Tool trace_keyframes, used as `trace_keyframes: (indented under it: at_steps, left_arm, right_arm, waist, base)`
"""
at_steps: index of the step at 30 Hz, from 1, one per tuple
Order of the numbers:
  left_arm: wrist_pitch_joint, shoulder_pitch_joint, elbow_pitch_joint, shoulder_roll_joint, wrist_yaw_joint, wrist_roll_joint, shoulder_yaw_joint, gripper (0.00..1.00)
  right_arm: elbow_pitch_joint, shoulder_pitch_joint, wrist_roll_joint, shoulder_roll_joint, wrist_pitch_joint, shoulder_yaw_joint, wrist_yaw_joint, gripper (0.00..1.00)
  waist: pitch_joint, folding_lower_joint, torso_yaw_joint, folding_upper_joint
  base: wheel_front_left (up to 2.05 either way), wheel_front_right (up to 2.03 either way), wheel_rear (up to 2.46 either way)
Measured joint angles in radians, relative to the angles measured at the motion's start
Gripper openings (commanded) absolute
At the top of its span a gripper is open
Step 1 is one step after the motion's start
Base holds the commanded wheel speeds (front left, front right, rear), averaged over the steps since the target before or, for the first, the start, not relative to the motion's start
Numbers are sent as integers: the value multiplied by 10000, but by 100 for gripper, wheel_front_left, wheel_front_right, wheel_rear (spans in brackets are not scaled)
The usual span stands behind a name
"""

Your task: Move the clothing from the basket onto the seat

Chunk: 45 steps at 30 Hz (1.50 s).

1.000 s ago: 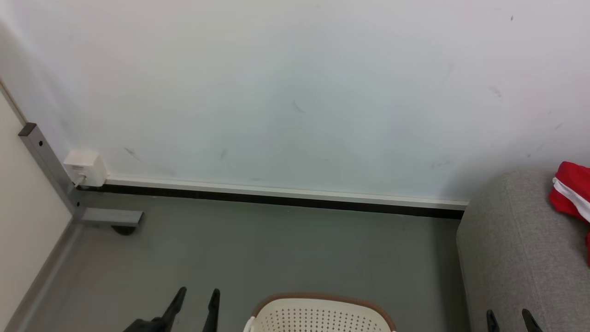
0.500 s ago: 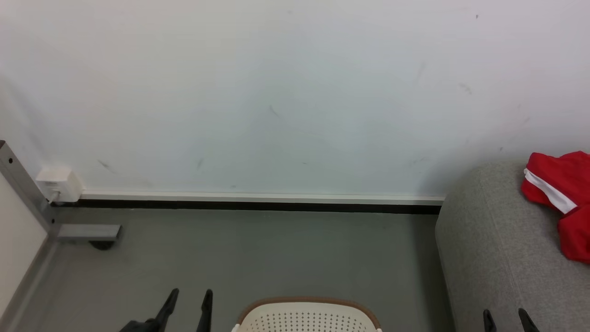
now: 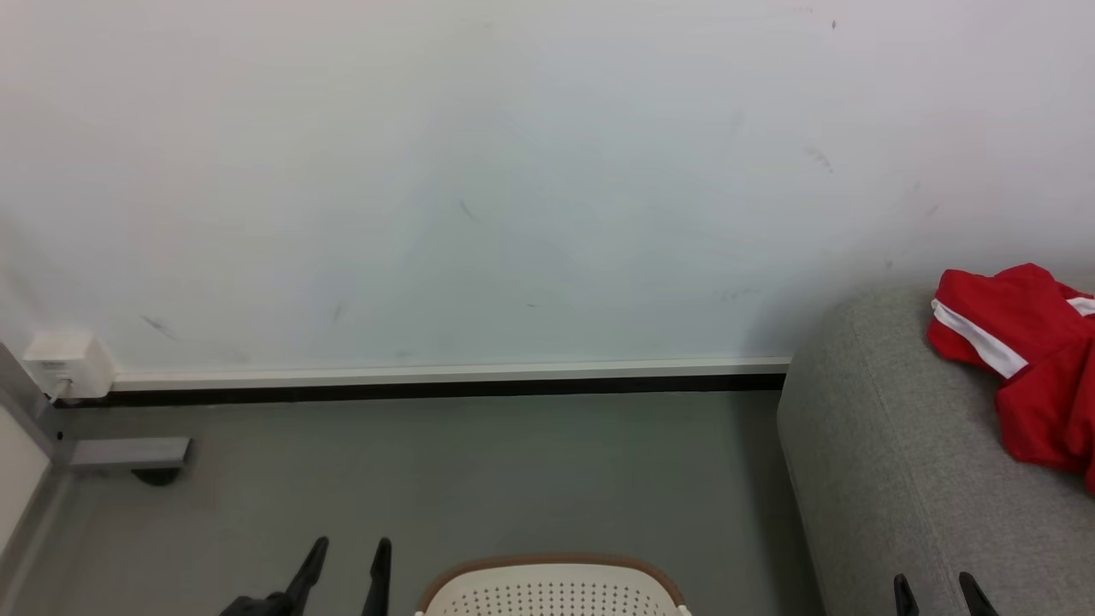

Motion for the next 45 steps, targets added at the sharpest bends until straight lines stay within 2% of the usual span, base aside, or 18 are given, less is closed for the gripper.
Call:
trace_keyframes:
  at_steps: [16, 17, 25, 45]
  left_arm:
    - [0, -5, 159, -6, 33, -105, -44, 100]
    - [0, 3, 197, -10, 31, -105, -52, 0]
    - [136, 292, 763, -65, 27, -301, -94, 0]
    - [1058, 74, 393, -65, -13, -4006, 337, 0]
  right_arm:
    - [-8, -15, 33, 0, 0, -2, 0, 100]
    - [15, -12, 40, 2, 2, 4, 0, 0]
    - [518, 159, 318, 150, 178, 4, 2, 0]
    - [309, -305, 3946, 142, 1078, -169, 2, 0]
  waist:
    - [52, 0, -211, 0]
    - [49, 0, -225, 0]
    - [61, 0, -219, 0]
    - [166, 0, -117, 0]
  base:
    - [0, 0, 0]
    - [0, 0, 0]
    - [0, 0, 0]
    - [0, 0, 0]
